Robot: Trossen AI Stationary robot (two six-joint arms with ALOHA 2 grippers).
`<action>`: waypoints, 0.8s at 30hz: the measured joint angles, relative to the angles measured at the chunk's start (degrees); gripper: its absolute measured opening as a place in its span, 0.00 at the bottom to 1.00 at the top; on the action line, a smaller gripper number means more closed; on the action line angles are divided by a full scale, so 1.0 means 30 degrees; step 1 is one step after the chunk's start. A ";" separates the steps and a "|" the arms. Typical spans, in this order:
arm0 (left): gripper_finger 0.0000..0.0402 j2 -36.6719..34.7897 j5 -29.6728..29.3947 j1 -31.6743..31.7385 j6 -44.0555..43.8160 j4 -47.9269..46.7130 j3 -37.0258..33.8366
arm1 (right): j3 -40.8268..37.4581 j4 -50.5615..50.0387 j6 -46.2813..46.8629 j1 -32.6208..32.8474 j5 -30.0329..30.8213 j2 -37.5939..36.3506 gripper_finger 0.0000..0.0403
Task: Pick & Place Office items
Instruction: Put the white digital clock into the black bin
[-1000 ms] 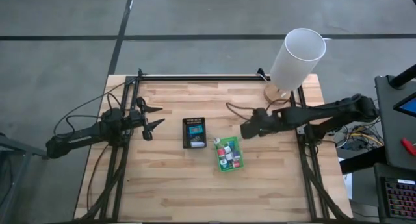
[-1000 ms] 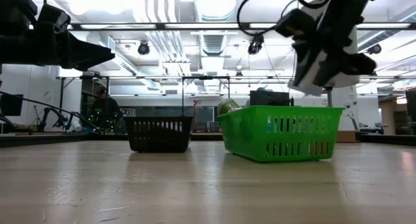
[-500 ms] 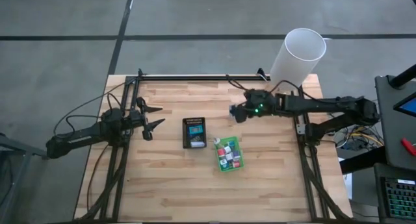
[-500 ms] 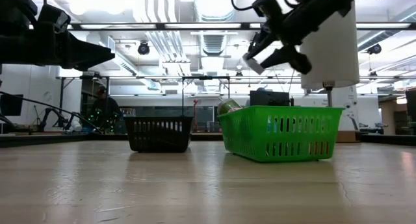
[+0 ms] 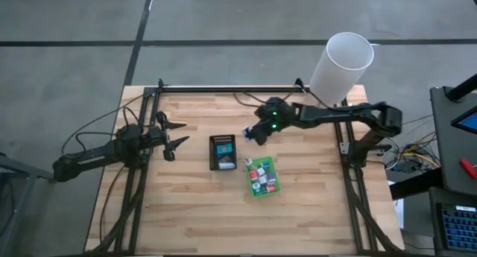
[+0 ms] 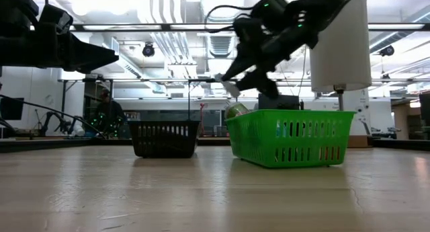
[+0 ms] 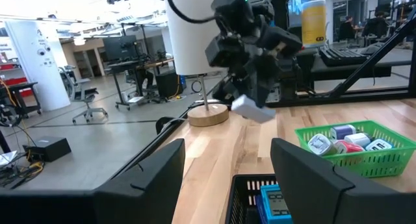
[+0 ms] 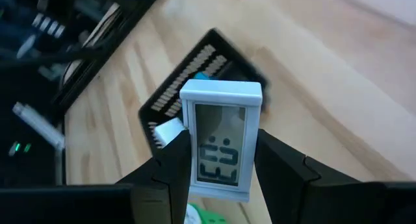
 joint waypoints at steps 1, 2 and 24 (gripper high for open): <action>0.58 0.0000 0.0000 0.0006 0.0000 0.0003 0.0000 | 0.0412 0.0005 -0.0359 0.0004 -0.0349 0.0527 0.34; 0.58 0.0000 0.0000 0.0007 -0.0007 0.0000 0.0000 | 0.0829 0.0007 -0.0670 0.0006 -0.0691 0.1025 0.34; 0.58 0.0000 0.0000 0.0006 0.0000 0.0006 0.0000 | 0.8140 -0.1785 -0.2963 0.0050 -0.8781 0.8007 0.35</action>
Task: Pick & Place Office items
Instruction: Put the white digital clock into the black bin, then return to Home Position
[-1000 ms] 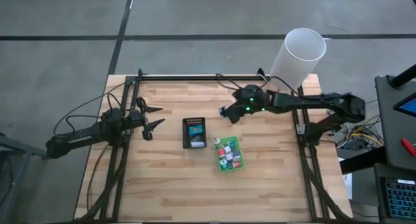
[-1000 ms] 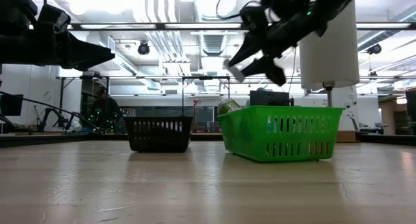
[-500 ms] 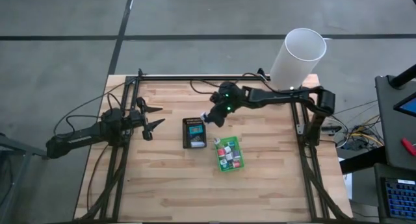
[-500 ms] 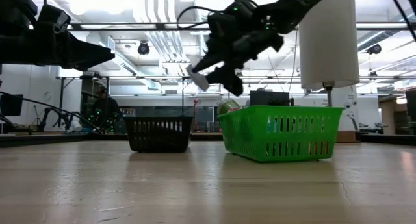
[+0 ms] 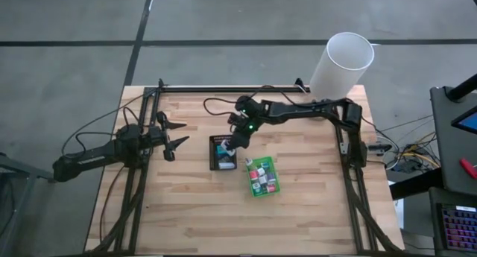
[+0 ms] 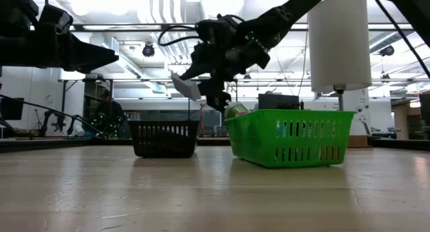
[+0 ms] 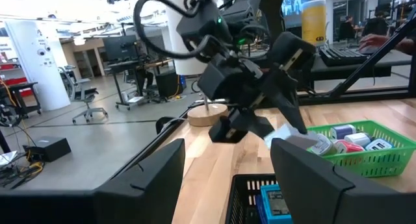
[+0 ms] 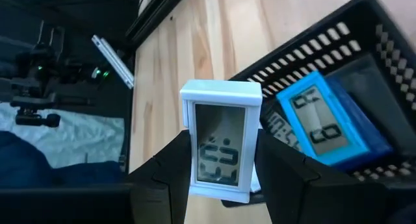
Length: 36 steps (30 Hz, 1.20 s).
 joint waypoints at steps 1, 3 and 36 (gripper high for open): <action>0.58 0.0000 0.0000 0.0001 0.0000 -0.0006 0.0000 | 0.0199 -0.0006 0.0009 0.0043 -0.0163 0.0218 0.35; 0.58 0.0000 0.0000 0.0001 -0.0003 -0.0003 0.0000 | 0.0467 -0.0051 0.0005 0.0150 -0.0241 0.0387 0.35; 0.58 0.0022 0.0000 0.0001 -0.0002 -0.0004 0.0000 | 0.1050 -0.1144 -0.0265 0.0763 0.1568 0.0667 0.49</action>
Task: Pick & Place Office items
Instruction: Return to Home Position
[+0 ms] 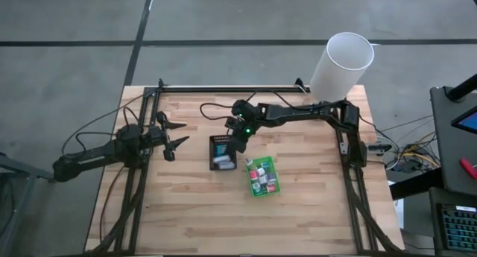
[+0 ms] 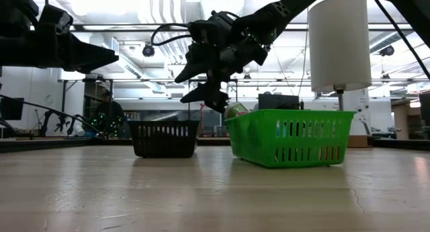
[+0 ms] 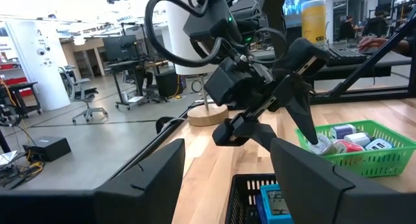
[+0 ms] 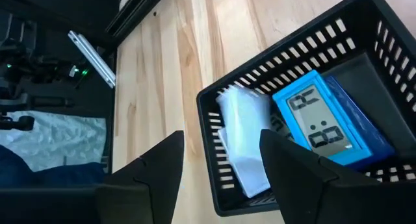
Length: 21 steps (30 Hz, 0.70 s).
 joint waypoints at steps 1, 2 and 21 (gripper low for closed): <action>0.58 0.0000 0.0000 -0.0006 0.0003 0.0004 0.0000 | 0.0000 0.0007 -0.0006 0.0015 0.0009 0.0000 0.50; 0.58 0.0000 0.0000 0.0000 -0.0004 0.0004 0.0000 | 0.0000 0.0008 -0.0030 0.0015 0.0080 0.0000 0.50; 0.58 0.0000 0.0004 0.0000 0.0003 -0.0001 0.0000 | -0.0353 0.0175 -0.5352 -0.1059 0.2991 -0.4558 0.50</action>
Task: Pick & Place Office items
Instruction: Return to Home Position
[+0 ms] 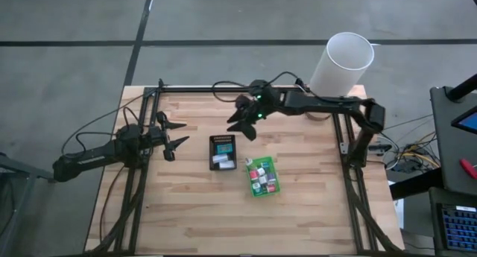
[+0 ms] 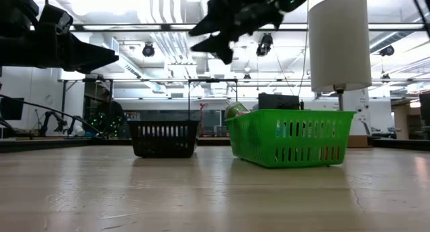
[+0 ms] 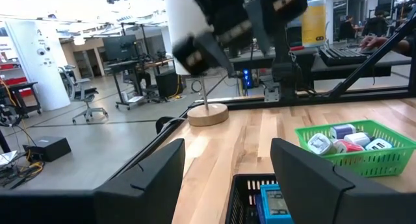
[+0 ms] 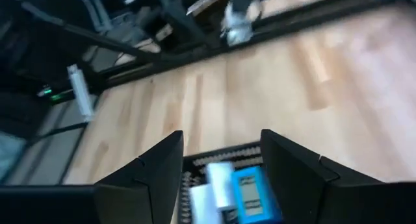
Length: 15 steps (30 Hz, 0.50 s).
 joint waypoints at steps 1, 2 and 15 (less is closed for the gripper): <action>0.58 0.0000 -0.0001 -0.0007 -0.0003 0.0002 0.0000 | -0.0202 0.0120 -0.0325 -0.0019 0.0358 -0.0438 0.50; 0.58 0.0000 -0.0004 -0.0004 -0.0007 0.0004 0.0000 | -0.0537 0.0146 -0.0660 -0.0063 0.0708 -0.0985 0.50; 0.58 0.0087 -0.0004 -0.0005 -0.0005 -0.0002 0.0000 | -0.9728 0.2966 -0.1086 -0.0085 0.6041 -0.9888 0.50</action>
